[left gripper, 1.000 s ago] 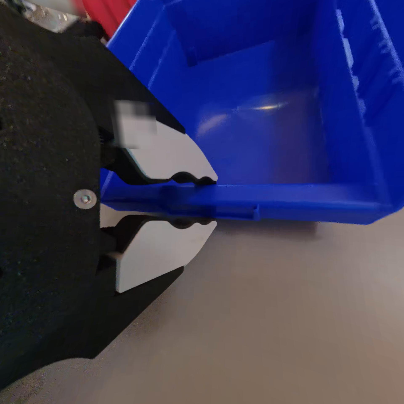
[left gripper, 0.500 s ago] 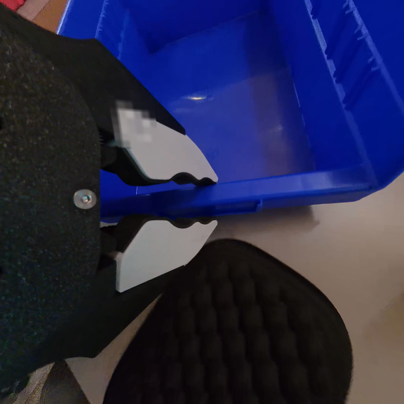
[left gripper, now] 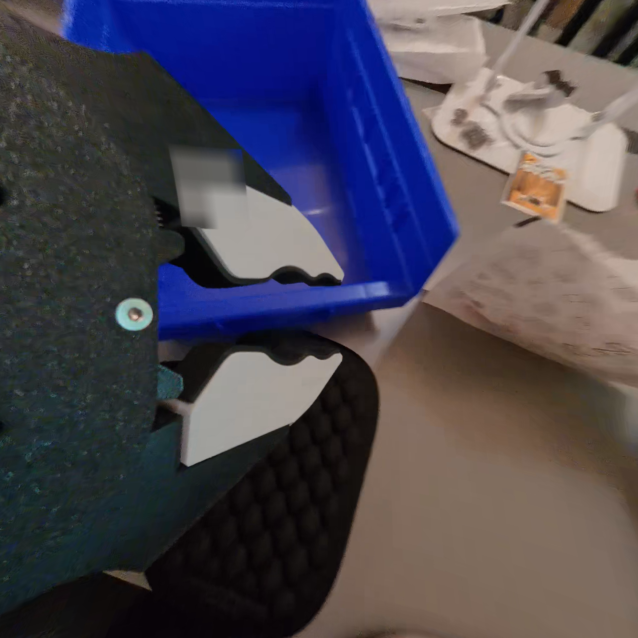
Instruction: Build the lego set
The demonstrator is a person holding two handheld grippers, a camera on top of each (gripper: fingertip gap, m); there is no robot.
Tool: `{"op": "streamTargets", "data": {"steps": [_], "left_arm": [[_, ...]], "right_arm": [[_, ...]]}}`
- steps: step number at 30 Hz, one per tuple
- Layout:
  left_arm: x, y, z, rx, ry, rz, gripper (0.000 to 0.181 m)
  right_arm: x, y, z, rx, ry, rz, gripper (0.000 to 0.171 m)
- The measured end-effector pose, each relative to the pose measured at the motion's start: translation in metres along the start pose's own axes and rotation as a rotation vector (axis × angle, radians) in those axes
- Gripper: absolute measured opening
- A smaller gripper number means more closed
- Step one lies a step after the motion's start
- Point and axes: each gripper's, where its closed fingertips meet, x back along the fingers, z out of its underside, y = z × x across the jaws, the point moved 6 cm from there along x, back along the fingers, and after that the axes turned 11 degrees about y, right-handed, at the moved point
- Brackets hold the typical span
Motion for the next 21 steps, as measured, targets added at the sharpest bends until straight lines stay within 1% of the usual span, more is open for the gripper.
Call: {"op": "streamTargets", "data": {"steps": [3, 8, 13, 15, 17, 19, 21], "left_arm": [[-0.011, -0.007, -0.011, -0.002, -0.064, 0.013, 0.038], [-0.029, -0.014, -0.027, 0.015, -0.157, 0.051, 0.041], [-0.047, -0.029, -0.045, 0.007, -0.201, 0.152, 0.040], [-0.052, -0.041, -0.052, 0.008, -0.241, 0.254, 0.037], [-0.052, -0.058, -0.060, -0.003, -0.291, 0.393, 0.020], [-0.055, -0.063, -0.063, 0.020, -0.299, 0.437, 0.015], [-0.058, -0.062, -0.062, 0.066, -0.293, 0.462, 0.000]], "right_arm": [[0.005, 0.016, -0.005, 0.085, -0.062, -0.062, 0.000], [0.022, 0.033, -0.005, 0.088, -0.154, -0.230, 0.000], [0.036, 0.043, 0.003, 0.037, -0.246, -0.431, 0.000], [0.036, 0.041, 0.006, -0.004, -0.264, -0.458, 0.000], [0.030, 0.039, 0.009, -0.018, -0.237, -0.440, 0.000], [0.026, 0.040, 0.008, -0.022, -0.226, -0.426, 0.000], [0.022, 0.039, 0.007, -0.028, -0.210, -0.411, 0.000]]}}
